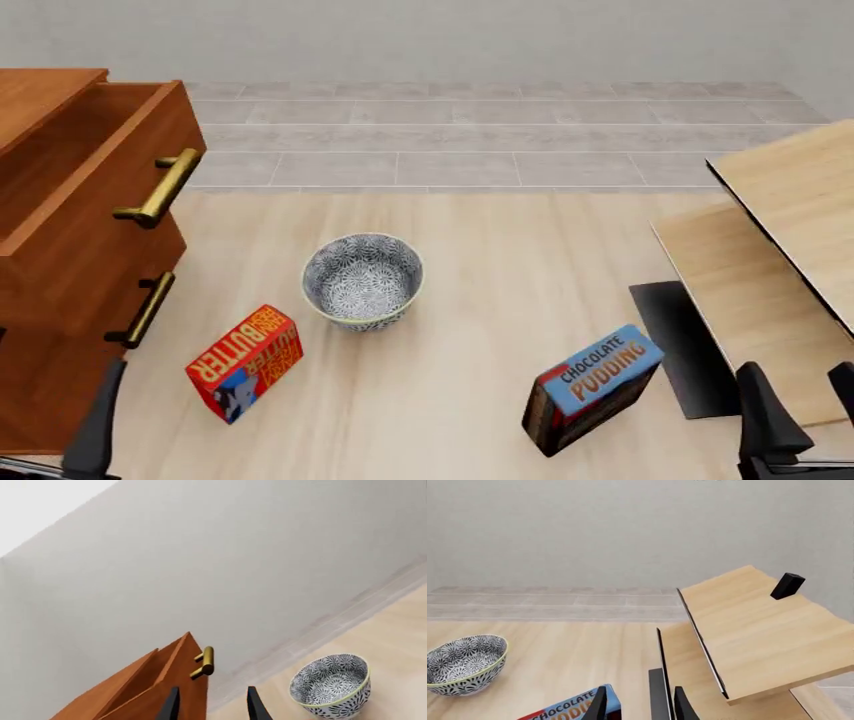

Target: Close the top drawer of the cabinet.

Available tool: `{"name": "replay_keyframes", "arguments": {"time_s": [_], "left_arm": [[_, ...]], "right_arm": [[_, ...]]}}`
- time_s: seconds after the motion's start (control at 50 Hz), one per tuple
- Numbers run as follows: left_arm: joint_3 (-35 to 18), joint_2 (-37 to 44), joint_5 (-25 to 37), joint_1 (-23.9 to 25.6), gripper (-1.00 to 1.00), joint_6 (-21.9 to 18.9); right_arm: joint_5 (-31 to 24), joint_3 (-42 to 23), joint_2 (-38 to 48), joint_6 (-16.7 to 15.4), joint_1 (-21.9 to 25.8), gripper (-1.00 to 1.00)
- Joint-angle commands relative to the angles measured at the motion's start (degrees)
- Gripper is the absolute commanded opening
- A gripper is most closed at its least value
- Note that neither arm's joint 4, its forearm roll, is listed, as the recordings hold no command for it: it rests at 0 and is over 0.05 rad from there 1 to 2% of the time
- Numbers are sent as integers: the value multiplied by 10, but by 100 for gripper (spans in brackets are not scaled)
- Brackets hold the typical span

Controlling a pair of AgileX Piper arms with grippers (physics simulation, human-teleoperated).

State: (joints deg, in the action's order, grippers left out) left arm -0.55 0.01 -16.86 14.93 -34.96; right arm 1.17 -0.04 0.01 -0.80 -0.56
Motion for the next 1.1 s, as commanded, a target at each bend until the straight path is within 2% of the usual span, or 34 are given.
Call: {"name": "replay_keyframes", "arguments": {"time_s": [0.02, 0.12, 0.14, 0.26, 0.32, 0.54, 0.68, 0.7, 0.84, 1.1], "left_arm": [[5, 0, -16, 26, 100, -68], [5, 0, -12, 32, 100, -83], [5, 41, -65, 48, 100, -145], [5, 84, -130, 56, 100, -197], [5, 112, -157, 53, 100, -191], [5, 194, -255, 40, 100, -225], [5, 253, -312, 21, 100, -227], [5, 283, -339, 18, 100, -236], [5, 366, -406, 27, 100, -265], [1, 479, -504, 27, 100, -299]], "right_arm": [[2, 0, 0, 0, -1, 100], [3, 0, 0, 1, -2, 100], [2, 0, 0, -3, -4, 100], [0, 0, 0, -3, -3, 100], [0, 0, 0, -2, -2, 100], [-2, 0, 0, -1, -2, 100], [-2, 0, 0, 0, -1, 100], [-2, 0, 0, 0, 0, 100], [-1, 0, 0, -2, 2, 100], [-2, 0, 0, -1, 5, 100]]}}
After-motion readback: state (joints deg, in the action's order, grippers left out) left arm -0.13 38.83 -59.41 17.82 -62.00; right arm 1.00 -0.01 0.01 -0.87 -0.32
